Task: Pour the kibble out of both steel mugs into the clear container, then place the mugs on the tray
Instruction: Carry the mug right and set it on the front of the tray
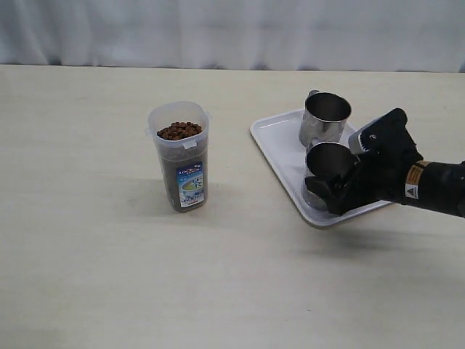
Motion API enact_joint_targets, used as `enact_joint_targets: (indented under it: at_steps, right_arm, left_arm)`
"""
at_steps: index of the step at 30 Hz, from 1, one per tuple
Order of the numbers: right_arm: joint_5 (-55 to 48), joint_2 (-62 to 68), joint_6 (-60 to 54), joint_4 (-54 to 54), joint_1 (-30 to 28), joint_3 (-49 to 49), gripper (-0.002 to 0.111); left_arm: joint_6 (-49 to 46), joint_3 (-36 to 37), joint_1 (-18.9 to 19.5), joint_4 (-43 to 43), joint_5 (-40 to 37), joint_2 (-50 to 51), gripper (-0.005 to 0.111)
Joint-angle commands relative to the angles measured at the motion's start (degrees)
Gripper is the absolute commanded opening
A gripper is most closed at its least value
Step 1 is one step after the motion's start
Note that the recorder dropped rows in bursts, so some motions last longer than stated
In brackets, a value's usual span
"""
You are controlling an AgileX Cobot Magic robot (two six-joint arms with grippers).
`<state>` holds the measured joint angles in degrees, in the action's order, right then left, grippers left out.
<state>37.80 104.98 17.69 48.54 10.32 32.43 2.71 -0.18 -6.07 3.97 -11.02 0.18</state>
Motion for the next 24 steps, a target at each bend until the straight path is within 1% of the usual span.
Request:
enact_joint_targets:
  at_steps: [1,2,4,6,7,10,13,19,21,22,23,24]
  right_arm:
    - [1.4,0.5,-1.8,-2.4,-0.4,-0.1,0.046]
    - [1.1,0.5,-1.8,-3.2,-0.4,-0.1,0.056]
    - [0.7,0.4,-1.6,-3.3,-0.4,-0.1,0.084]
    - [-0.3,-0.3,-1.1,-3.3,-0.4,-0.1,0.105]
    - [-1.1,-1.0,-0.3,-3.3,-0.4,-0.1,0.11]
    - [-3.5,-3.8,4.8,-2.4,-0.4,-0.1,0.109]
    - [-5.4,-7.9,10.9,2.6,-0.4,-0.3,0.109]
    - [-4.9,-16.6,24.9,11.0,-0.2,-2.9,0.108]
    - [-4.9,-20.0,27.2,11.1,-0.2,-4.4,0.104]
    - [-5.2,-21.8,28.0,9.9,-0.2,-5.5,0.099]
    - [-5.4,-23.7,28.1,8.7,-0.2,-6.7,0.092]
    - [-5.3,-25.8,27.3,7.4,-0.2,-8.2,0.083]
  left_arm:
    - [0.2,0.2,-0.3,-0.1,0.6,-0.2,0.0]
    - [0.2,0.2,-0.3,-0.1,0.6,-0.2,0.0]
    - [0.2,0.2,-0.3,-0.1,0.6,-0.2,0.0]
    - [0.2,0.2,-0.3,-0.1,0.6,-0.2,0.0]
    - [0.2,0.2,-0.3,-0.1,0.6,-0.2,0.0]
    - [0.2,0.2,-0.3,-0.1,0.6,-0.2,0.0]
    - [0.2,0.2,-0.3,0.0,0.7,-0.2,0.0]
    - [0.2,0.2,-0.3,0.0,0.7,-0.2,0.0]
    - [0.2,0.2,-0.3,0.0,0.7,-0.2,0.0]
    - [0.2,0.2,-0.3,0.0,0.7,-0.2,0.0]
    - [0.2,0.2,-0.3,0.0,0.7,-0.2,0.0]
    - [0.2,0.2,-0.3,0.0,0.7,-0.2,0.0]
